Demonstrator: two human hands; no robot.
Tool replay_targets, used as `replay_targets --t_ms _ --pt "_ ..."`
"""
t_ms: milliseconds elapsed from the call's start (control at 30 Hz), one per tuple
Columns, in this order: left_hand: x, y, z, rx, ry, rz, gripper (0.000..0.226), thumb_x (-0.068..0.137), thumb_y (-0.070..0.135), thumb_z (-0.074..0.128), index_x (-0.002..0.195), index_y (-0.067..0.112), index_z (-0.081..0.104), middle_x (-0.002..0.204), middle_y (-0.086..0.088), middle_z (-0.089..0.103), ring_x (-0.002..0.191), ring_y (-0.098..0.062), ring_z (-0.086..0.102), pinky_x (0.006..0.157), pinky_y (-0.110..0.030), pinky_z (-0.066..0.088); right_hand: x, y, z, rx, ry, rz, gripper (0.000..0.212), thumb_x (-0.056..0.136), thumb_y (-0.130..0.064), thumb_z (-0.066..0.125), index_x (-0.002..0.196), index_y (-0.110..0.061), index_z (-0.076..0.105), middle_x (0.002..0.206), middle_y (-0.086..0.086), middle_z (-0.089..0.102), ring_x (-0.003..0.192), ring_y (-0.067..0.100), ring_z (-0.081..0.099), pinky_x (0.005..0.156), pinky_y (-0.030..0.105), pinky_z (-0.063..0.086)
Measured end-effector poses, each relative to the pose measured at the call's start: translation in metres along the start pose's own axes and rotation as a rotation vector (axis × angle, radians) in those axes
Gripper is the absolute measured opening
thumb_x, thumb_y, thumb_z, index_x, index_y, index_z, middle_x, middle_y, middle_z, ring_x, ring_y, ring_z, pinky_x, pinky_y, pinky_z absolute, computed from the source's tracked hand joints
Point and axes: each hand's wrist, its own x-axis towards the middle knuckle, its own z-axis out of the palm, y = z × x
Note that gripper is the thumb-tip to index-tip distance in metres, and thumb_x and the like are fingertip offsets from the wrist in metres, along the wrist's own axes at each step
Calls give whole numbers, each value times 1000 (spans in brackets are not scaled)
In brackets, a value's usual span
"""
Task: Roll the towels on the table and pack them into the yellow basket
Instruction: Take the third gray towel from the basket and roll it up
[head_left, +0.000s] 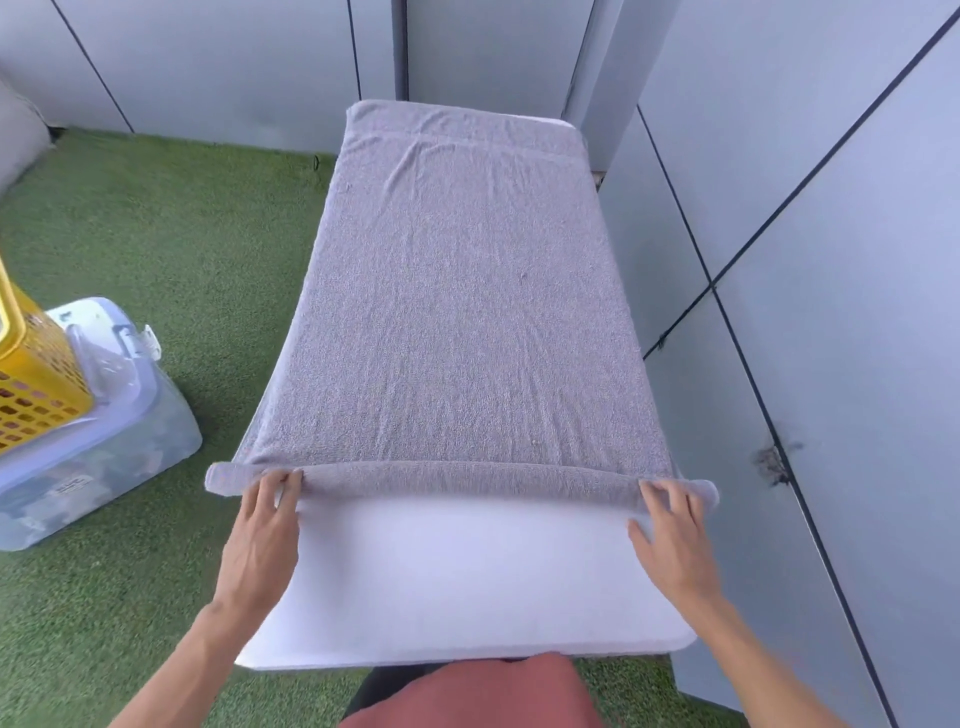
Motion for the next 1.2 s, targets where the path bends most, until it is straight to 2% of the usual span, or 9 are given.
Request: replay_targets --t_ms 133,367,467,600,700,767,900,967,1200 --pt "30 -2 -8 -96 -84 -93 41 81 -10 58 118 6 54 112 -8 52 109 -31 47 62 -46 55 24 -2 -6 82 -94 107 36 78 5 67 114 2 62 112 15 57 109 38 48 98 46 39" --pt "35 -16 -17 -82 -266 -113 35 88 -6 45 115 8 62 109 -8 59 108 -29 51 83 -42 46 24 16 -28 -102 -453 45 20 92 -18 53 111 -17 60 114 2 59 114 26 53 94 35 40" --pt "40 -18 -26 -237 -352 -222 37 86 -8 49 116 6 64 111 -10 64 105 -30 57 87 -31 45 26 16 -45 224 -599 219 19 85 -10 62 86 -29 58 92 -1 63 94 22 61 75 30 46" --pt "60 -19 -35 -396 -225 -343 21 79 -4 64 94 10 64 100 -11 63 88 -28 58 72 -30 42 41 10 -44 421 -330 323 28 78 -5 70 88 -27 57 97 1 60 94 20 58 69 27 42" --pt "51 -8 -32 -195 -35 -204 19 80 -5 64 81 13 69 89 -9 53 85 -34 49 72 -33 31 29 1 -28 175 -54 250 20 78 -11 73 80 -29 65 98 1 56 100 28 50 85 43 44" --pt "32 -1 -24 2 94 -72 18 81 -2 62 91 12 69 92 -10 50 84 -32 43 70 -40 34 13 -5 -18 -5 83 163 14 77 -15 75 88 -22 71 101 2 57 99 29 47 88 45 41" --pt "2 3 0 76 56 -8 54 75 2 71 127 5 55 112 -13 49 97 -36 47 70 -47 47 1 -7 -4 -58 -16 47 49 70 -19 80 113 -5 63 112 10 57 108 33 48 93 44 41" --pt "5 1 3 73 41 -6 61 75 0 71 132 4 49 119 -14 49 105 -37 47 74 -47 48 12 -7 -3 -14 -67 66 48 72 -10 77 116 0 61 113 14 56 110 36 49 97 45 42" --pt "28 4 -5 12 62 -72 33 80 -1 66 110 10 59 110 -7 59 106 -34 52 79 -47 44 26 -6 -12 -23 -160 84 31 89 4 48 117 -5 57 117 8 53 113 31 45 96 37 38"
